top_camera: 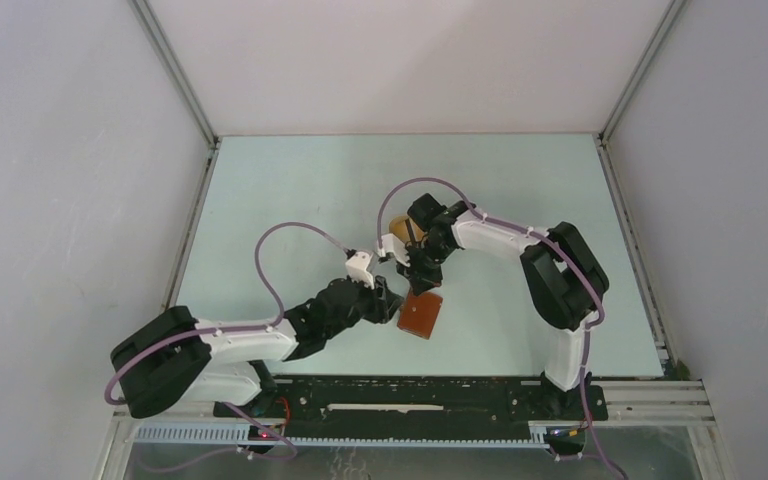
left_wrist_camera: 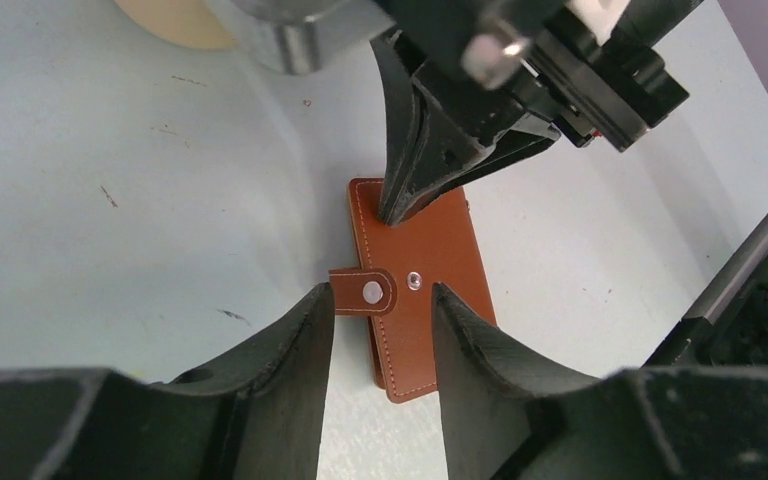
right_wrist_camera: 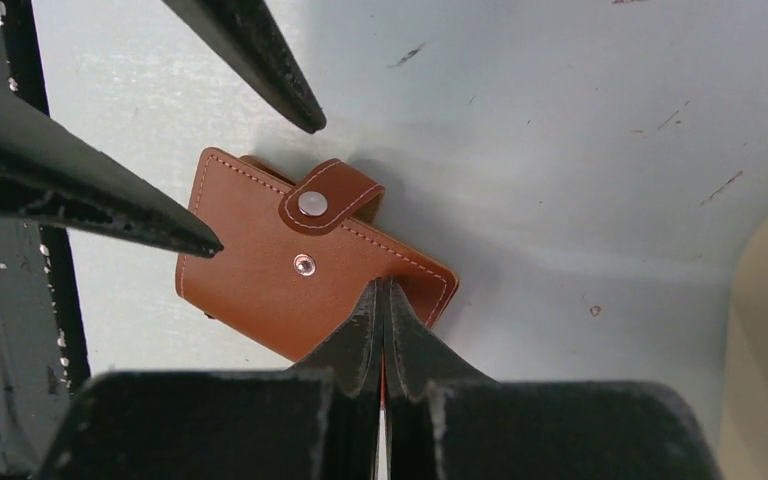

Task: Put the credit cards into the card holder
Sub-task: Close the card holder at the center of the board.

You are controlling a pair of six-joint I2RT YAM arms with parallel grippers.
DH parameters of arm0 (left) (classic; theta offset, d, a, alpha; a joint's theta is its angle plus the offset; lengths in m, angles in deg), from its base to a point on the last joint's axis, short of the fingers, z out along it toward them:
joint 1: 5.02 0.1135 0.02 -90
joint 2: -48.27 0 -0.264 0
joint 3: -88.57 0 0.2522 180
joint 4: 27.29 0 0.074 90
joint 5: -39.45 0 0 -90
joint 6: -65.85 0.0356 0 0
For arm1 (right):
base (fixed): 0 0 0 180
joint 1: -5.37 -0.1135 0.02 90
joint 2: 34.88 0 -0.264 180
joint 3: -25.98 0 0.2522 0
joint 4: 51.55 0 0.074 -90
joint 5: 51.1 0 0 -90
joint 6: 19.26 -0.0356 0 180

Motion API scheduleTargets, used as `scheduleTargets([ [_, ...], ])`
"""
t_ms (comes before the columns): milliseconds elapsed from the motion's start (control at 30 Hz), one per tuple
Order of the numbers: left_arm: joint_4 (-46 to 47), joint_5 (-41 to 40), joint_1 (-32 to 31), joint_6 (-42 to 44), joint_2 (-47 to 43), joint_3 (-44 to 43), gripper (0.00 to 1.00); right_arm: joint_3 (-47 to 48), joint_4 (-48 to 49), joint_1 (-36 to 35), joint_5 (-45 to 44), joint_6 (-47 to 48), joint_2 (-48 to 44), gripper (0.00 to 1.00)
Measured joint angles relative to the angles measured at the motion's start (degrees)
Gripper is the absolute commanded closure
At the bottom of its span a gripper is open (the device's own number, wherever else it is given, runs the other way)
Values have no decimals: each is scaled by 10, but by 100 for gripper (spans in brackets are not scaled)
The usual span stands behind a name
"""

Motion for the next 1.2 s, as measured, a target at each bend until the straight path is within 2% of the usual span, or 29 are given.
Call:
scheduleTargets([
  [267,-13,-31,-18,-9,33,-31,60,20,-27,0,-7,-35,17,99],
  [567,-93,-131,-81,1,68,-108,60,44,-49,3,-8,-61,35,99],
  [900,-160,-184,-106,8,107,-153,61,46,-61,8,-6,-72,37,98],
  [1033,-179,-194,-118,0,99,-153,61,50,-62,11,-2,-76,37,97],
  [1200,-181,-193,-120,-25,36,-131,57,50,-62,14,13,-76,36,94],
])
